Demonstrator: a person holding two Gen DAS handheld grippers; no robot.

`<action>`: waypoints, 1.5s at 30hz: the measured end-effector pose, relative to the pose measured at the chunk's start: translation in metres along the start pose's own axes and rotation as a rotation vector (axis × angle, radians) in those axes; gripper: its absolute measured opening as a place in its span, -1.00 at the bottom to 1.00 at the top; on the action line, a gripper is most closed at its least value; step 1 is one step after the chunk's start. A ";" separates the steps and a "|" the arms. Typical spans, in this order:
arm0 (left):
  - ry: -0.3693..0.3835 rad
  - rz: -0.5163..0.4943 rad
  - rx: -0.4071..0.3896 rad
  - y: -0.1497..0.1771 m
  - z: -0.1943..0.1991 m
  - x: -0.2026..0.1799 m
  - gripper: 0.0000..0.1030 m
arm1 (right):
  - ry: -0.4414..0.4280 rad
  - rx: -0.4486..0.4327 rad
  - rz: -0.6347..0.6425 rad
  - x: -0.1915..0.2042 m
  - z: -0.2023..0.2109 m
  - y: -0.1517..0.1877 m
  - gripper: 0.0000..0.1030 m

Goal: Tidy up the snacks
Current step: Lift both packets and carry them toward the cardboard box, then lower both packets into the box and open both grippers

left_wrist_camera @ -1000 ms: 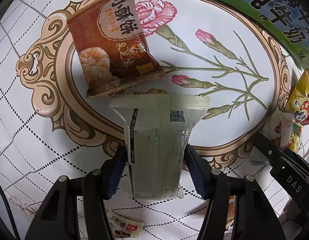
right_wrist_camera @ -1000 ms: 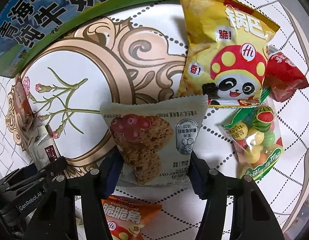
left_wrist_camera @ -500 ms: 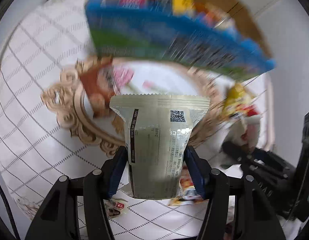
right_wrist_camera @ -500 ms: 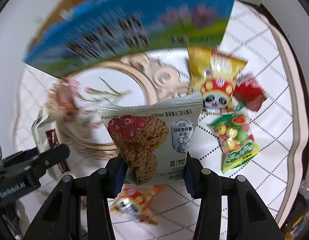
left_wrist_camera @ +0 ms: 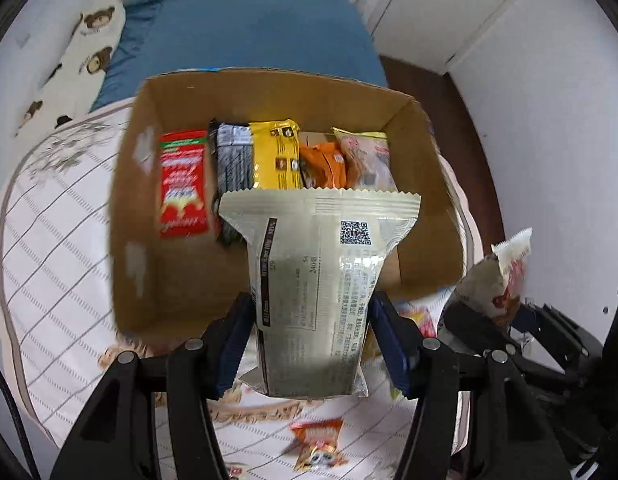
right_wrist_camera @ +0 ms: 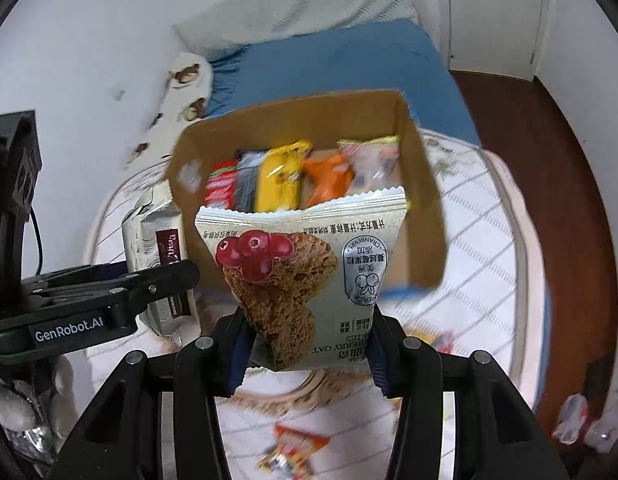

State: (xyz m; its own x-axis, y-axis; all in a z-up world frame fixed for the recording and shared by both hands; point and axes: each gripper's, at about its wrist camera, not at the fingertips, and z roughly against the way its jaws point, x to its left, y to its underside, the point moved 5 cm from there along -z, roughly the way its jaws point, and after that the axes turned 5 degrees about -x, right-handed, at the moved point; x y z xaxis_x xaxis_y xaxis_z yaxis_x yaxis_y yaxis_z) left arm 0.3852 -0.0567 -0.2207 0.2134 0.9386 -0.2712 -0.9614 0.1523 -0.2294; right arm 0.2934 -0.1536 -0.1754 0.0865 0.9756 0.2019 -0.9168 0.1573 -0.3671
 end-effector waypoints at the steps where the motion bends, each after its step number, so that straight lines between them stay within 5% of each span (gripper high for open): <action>1: 0.003 -0.006 0.036 -0.012 -0.016 -0.004 0.11 | 0.016 0.021 -0.003 -0.009 -0.013 -0.011 -0.01; 9: 0.020 0.036 0.222 -0.036 -0.103 -0.012 0.11 | 0.070 0.189 0.001 -0.035 -0.084 -0.026 -0.01; 17: 0.000 0.034 0.294 -0.022 -0.129 -0.013 0.14 | 0.066 0.291 -0.018 -0.050 -0.122 -0.016 0.00; 19: -0.001 0.041 0.312 -0.019 -0.133 -0.012 0.14 | 0.075 0.317 -0.018 -0.053 -0.128 -0.015 0.14; 22: -0.033 0.046 0.296 -0.017 -0.137 -0.007 0.21 | 0.066 0.318 -0.024 -0.052 -0.129 -0.017 0.64; 25: -0.067 0.023 0.272 -0.022 -0.135 -0.003 0.51 | 0.085 0.314 -0.007 -0.048 -0.129 -0.018 0.71; 39: -0.108 0.015 0.170 -0.019 -0.083 0.014 0.53 | 0.158 0.247 0.011 -0.046 -0.113 -0.022 0.80; 45: -0.148 -0.018 0.043 -0.014 -0.047 0.017 0.54 | 0.190 0.169 0.023 -0.045 -0.085 -0.020 0.80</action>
State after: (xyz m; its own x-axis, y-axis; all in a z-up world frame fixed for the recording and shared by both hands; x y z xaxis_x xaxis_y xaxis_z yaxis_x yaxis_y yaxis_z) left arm 0.4104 -0.0572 -0.2658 0.2060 0.9705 -0.1254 -0.9648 0.1800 -0.1918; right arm 0.3413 -0.1871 -0.2546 0.1223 0.9924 0.0147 -0.9700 0.1227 -0.2099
